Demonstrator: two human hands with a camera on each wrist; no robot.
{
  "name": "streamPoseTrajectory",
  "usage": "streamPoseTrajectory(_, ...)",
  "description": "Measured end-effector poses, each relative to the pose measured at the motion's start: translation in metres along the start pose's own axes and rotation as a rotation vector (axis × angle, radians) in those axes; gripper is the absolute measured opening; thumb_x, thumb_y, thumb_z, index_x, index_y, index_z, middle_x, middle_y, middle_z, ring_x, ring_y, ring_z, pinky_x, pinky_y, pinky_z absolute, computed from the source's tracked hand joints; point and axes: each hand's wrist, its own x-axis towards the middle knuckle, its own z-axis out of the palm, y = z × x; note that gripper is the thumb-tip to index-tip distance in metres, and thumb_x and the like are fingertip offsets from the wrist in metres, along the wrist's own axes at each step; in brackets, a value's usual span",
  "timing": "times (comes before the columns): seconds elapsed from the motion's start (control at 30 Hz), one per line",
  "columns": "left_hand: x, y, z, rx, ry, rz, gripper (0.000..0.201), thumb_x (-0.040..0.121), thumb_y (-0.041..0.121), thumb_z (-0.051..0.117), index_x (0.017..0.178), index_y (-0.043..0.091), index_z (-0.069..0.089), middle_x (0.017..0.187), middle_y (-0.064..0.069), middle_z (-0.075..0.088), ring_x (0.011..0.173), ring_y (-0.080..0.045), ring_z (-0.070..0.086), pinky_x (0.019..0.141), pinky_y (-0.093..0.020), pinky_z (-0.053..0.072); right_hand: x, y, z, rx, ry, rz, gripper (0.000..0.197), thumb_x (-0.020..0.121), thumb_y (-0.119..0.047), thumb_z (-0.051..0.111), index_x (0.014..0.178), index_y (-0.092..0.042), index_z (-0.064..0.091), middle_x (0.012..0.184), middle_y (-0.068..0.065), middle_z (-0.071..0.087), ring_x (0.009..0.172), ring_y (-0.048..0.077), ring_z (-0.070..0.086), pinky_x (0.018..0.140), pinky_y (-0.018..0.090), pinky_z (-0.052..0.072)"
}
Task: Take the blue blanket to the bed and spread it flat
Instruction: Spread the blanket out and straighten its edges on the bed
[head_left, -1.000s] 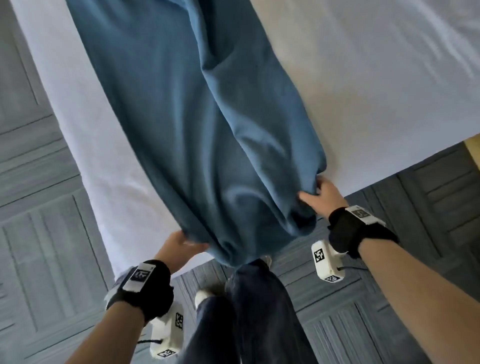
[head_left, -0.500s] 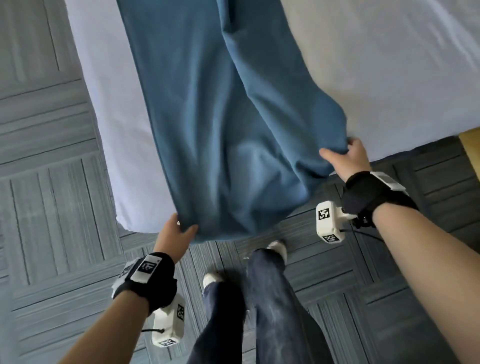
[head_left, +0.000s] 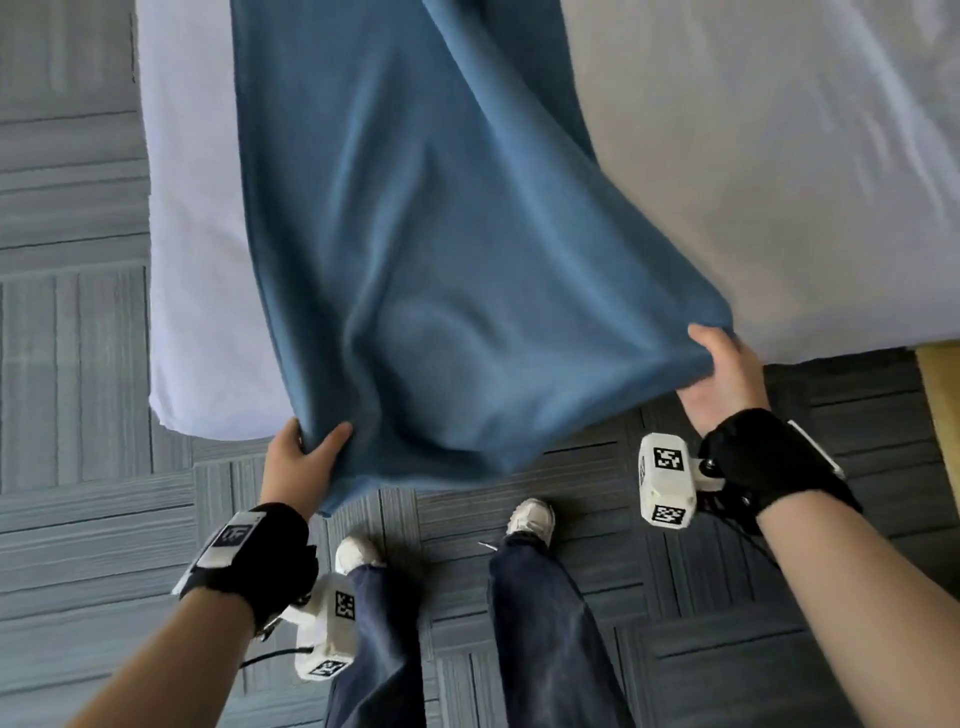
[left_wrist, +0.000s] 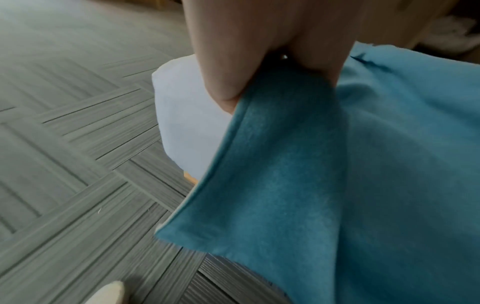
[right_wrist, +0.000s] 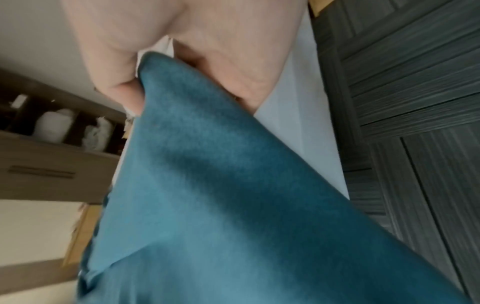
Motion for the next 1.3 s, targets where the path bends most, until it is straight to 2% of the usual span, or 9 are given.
streamPoseTrajectory(0.1,-0.005,-0.005,-0.004,-0.031,0.085,-0.055,0.012,0.084,0.012,0.064,0.093,0.007,0.058,0.092,-0.013,0.063,0.088,-0.024,0.058,0.076,-0.037,0.044,0.016,-0.016,-0.048,-0.542,0.058,-0.112,0.012,0.084,-0.014,0.063,0.096,-0.012,0.066,0.085,0.002,0.073,0.067,0.001,0.066,0.072,0.026,0.052)
streamPoseTrajectory(0.27,0.0,-0.02,-0.019,0.314,0.104,-0.085,0.021,0.085,0.012,0.062,0.094,-0.006,0.055,0.093,-0.026,0.061,0.089,-0.039,0.058,0.071,-0.039,0.038,0.04,0.002,-0.101,-1.459,-0.166,-0.12,0.031,0.077,-0.016,0.072,0.104,-0.005,0.061,0.11,0.018,0.068,0.103,0.031,0.063,0.08,0.034,0.045)
streamPoseTrajectory(0.4,0.005,-0.018,-0.006,0.29,-0.014,-0.112,0.035,0.084,0.003,0.062,0.116,-0.007,0.053,0.115,-0.028,0.063,0.097,-0.032,0.06,0.081,-0.036,0.041,0.052,0.025,-0.08,-1.223,-0.323,0.049,0.028,0.078,-0.011,0.071,0.102,-0.009,0.058,0.108,0.014,0.067,0.1,0.027,0.064,0.092,0.039,0.049)
streamPoseTrajectory(0.5,0.02,-0.008,0.008,0.188,-0.029,-0.129,0.042,0.084,0.004,0.062,0.122,-0.006,0.047,0.122,-0.027,0.06,0.108,-0.035,0.06,0.091,-0.041,0.045,0.06,0.026,-0.049,-1.055,-0.241,-0.076,0.025,0.078,-0.012,0.071,0.1,-0.013,0.058,0.085,0.005,0.065,0.077,0.015,0.061,0.07,0.014,0.049)
streamPoseTrajectory(0.7,0.051,0.013,0.02,0.142,0.15,-0.111,0.043,0.084,0.013,0.06,0.122,-0.004,0.05,0.123,-0.023,0.06,0.112,-0.034,0.058,0.096,-0.042,0.045,0.078,0.027,-0.026,-0.946,-0.015,-0.128,0.056,0.075,-0.025,0.074,0.121,-0.003,0.048,0.094,0.008,0.063,0.085,0.022,0.064,0.082,0.039,0.052)
streamPoseTrajectory(0.8,0.055,0.011,0.019,0.165,0.221,-0.161,0.045,0.087,0.024,0.059,0.122,-0.003,0.049,0.12,-0.023,0.061,0.111,-0.035,0.058,0.097,-0.042,0.043,0.075,0.032,-0.024,-0.88,-0.109,-0.084,0.039,0.08,-0.025,0.07,0.111,-0.006,0.053,0.078,0.006,0.059,0.06,0.009,0.057,0.06,0.023,0.048)
streamPoseTrajectory(0.97,0.057,0.018,0.009,0.176,0.233,-0.067,0.027,0.091,0.028,0.051,0.102,0.004,0.051,0.103,-0.025,0.059,0.102,-0.039,0.056,0.087,-0.042,0.042,0.075,0.023,-0.006,-0.874,-0.132,-0.16,0.017,0.084,-0.022,0.065,0.086,-0.007,0.059,0.08,0.007,0.057,0.064,0.009,0.05,0.052,0.006,0.037)
streamPoseTrajectory(1.17,0.072,0.039,-0.006,0.216,0.255,0.044,0.028,0.094,0.02,0.043,0.085,-0.004,0.053,0.092,-0.033,0.056,0.092,-0.044,0.054,0.074,-0.04,0.037,0.072,0.009,-0.005,-0.806,0.054,-0.207,0.026,0.088,-0.023,0.059,0.075,-0.002,0.051,0.074,0.015,0.045,0.063,0.018,0.04,0.058,0.026,0.036)
streamPoseTrajectory(1.3,0.082,0.03,-0.035,0.345,0.308,-0.092,0.036,0.096,0.018,0.037,0.103,-0.011,0.057,0.11,-0.04,0.056,0.103,-0.05,0.052,0.087,-0.046,0.039,0.082,-0.022,-0.033,-0.988,0.295,-0.306,0.03,0.088,-0.026,0.058,0.092,0.003,0.057,0.091,0.024,0.06,0.083,0.032,0.055,0.073,0.038,0.04)
